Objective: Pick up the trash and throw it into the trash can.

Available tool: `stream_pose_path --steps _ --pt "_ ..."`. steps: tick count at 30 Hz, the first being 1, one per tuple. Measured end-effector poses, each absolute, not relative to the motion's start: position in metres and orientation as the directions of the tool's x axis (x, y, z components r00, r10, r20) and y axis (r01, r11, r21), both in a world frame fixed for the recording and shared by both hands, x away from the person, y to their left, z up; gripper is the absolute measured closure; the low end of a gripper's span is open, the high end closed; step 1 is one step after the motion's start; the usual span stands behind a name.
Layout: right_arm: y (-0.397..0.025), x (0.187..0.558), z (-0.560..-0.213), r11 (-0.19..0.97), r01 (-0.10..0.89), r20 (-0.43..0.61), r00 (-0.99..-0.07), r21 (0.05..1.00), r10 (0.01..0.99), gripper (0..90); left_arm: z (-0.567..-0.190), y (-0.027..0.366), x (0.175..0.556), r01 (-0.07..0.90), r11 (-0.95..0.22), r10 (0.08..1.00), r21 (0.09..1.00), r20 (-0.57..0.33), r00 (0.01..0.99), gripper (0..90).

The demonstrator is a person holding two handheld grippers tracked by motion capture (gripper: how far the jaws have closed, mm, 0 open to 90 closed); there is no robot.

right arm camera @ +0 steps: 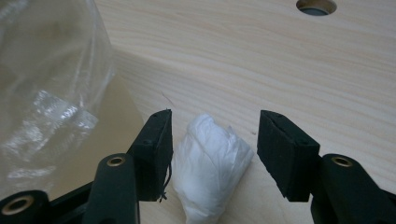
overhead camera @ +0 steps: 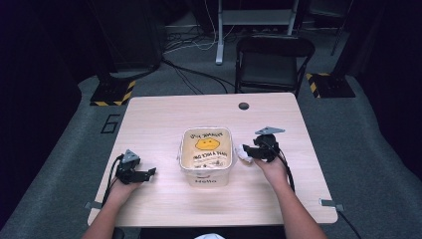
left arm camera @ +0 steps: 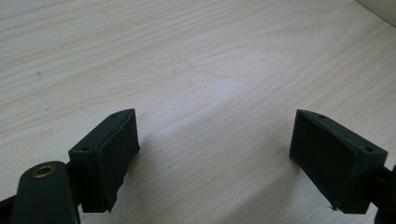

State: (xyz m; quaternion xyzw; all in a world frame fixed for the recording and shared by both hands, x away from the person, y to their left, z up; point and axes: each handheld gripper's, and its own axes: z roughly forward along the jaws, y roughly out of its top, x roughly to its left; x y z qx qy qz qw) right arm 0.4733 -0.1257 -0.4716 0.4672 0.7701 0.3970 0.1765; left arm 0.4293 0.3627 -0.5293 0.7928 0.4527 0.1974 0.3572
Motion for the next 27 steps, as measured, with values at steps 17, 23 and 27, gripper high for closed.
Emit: stream_pose_path --steps 17,23,27 --pt "-0.123 0.474 -0.491 0.285 0.595 0.079 -0.51 0.751 0.856 42.1 -0.529 0.363 0.429 0.575 -0.336 0.858 0.746 -0.01 0.514 15.5" --pt "-0.118 0.476 -0.497 0.318 0.594 0.054 -0.522 0.739 0.851 42.3 -0.529 0.363 0.429 0.577 -0.334 0.859 0.745 -0.011 0.512 15.5" --pt "-0.117 0.477 -0.5 0.326 0.601 0.051 -0.524 0.73 0.85 42.5 -0.529 0.363 0.429 0.578 -0.336 0.859 0.744 -0.011 0.513 15.5"
